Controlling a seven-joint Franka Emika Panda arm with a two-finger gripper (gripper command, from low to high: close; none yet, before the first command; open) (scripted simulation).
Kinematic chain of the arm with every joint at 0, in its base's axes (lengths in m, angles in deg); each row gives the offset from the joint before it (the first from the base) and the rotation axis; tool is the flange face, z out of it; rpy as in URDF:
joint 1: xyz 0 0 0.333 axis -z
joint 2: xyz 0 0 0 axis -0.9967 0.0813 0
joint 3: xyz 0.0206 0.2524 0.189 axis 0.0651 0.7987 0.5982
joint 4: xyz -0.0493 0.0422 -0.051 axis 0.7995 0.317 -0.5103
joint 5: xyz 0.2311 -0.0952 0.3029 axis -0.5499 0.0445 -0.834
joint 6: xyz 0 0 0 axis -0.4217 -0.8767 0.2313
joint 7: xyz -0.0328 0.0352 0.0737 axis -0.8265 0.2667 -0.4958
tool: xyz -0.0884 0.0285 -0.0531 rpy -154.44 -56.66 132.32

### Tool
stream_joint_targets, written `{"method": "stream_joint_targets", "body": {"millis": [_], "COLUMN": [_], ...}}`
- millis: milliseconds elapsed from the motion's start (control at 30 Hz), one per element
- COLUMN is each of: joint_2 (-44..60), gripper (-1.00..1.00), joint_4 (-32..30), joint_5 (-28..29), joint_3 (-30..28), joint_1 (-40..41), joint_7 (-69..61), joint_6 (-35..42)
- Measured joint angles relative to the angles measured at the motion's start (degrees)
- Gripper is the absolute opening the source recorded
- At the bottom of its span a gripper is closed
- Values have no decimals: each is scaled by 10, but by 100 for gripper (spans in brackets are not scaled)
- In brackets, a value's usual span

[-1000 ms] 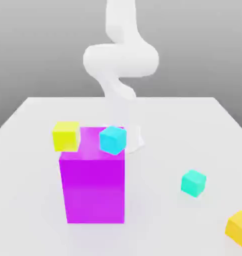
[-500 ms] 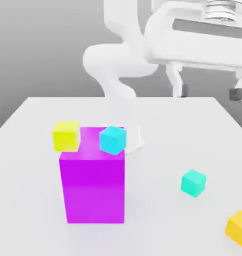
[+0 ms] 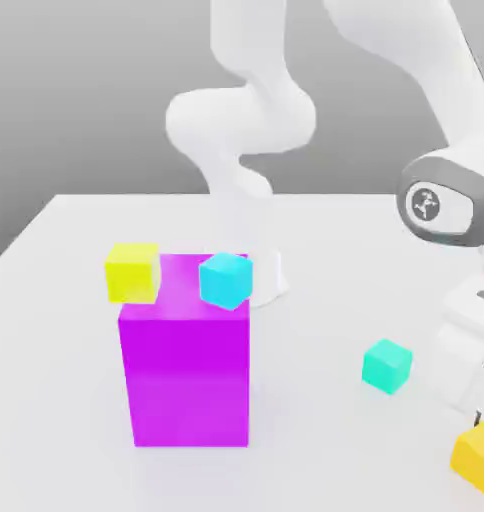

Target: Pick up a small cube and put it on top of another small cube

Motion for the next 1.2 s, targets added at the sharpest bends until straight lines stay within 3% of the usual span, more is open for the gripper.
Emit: {"method": "stream_joint_targets", "body": {"millis": [100, 133, 367, 533, 1200], "joint_2": [62, 80, 84, -6, -412], "gripper": [0, -100, -100, -100, -100], "joint_4": [13, 17, 18, -4, -120], "joint_5": [32, 42, 43, -10, -95], "joint_3": [-27, -38, -40, -8, -177], "joint_1": [-25, -34, -35, -4, 220], "joint_7": [23, 30, 32, -2, 134], "joint_6": [-43, -57, -59, 7, 288]}}
